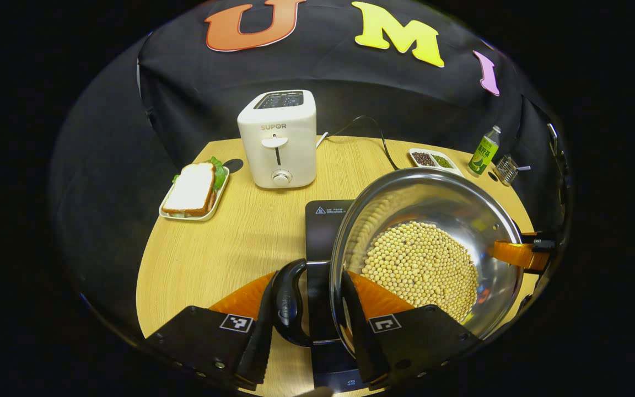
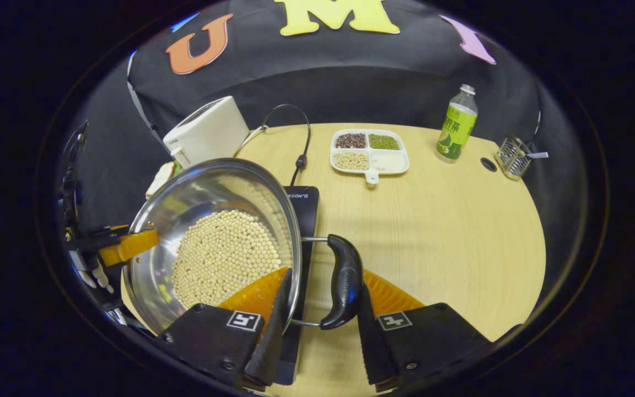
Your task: First push the handle of the pot to place it horizontally, then grasp the pot with both hands and set it on the induction cooktop.
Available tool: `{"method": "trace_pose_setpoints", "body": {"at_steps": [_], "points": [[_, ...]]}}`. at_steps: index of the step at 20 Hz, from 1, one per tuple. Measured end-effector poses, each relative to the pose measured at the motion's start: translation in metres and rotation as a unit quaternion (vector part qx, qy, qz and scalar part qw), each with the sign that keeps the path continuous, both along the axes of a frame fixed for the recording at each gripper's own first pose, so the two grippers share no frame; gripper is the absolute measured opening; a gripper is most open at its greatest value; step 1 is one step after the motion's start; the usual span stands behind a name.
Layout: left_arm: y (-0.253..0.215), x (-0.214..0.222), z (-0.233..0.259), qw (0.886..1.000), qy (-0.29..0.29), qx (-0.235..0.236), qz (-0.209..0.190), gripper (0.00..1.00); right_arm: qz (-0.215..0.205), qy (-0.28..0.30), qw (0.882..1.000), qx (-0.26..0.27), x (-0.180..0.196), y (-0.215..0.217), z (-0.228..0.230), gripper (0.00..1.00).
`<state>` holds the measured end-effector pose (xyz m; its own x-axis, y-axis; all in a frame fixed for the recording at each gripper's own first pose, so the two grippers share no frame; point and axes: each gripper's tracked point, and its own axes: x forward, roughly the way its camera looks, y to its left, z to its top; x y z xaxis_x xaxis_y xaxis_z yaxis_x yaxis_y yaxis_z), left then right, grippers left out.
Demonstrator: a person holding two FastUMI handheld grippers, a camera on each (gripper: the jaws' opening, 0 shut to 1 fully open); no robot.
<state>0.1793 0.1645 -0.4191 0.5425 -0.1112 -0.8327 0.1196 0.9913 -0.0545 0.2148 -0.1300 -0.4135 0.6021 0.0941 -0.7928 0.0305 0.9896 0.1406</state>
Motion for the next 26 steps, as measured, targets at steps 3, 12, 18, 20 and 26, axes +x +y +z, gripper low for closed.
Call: {"method": "trace_pose_setpoints", "body": {"at_steps": [3,12,18,20,26], "points": [[0.001,-0.004,0.002,1.0,0.0,-0.012,0.0,0.62,-0.009,-0.019,1.0,-0.01,0.004,-0.006,0.003,0.65],[0.03,-0.003,0.065,0.993,-0.106,0.051,0.033,0.96,0.022,-0.11,0.991,-0.068,0.0,-0.016,0.052,0.79],[0.02,-0.015,0.111,0.985,-0.159,0.066,0.027,0.96,0.038,-0.15,0.985,-0.082,-0.02,-0.02,0.087,0.82],[0.013,-0.02,0.128,0.981,-0.179,0.067,0.023,0.96,0.039,-0.159,0.983,-0.08,-0.029,-0.022,0.098,0.79],[-0.009,-0.035,0.172,0.973,-0.221,0.061,0.024,0.96,0.033,-0.188,0.977,-0.093,-0.056,-0.039,0.133,0.82]]}}
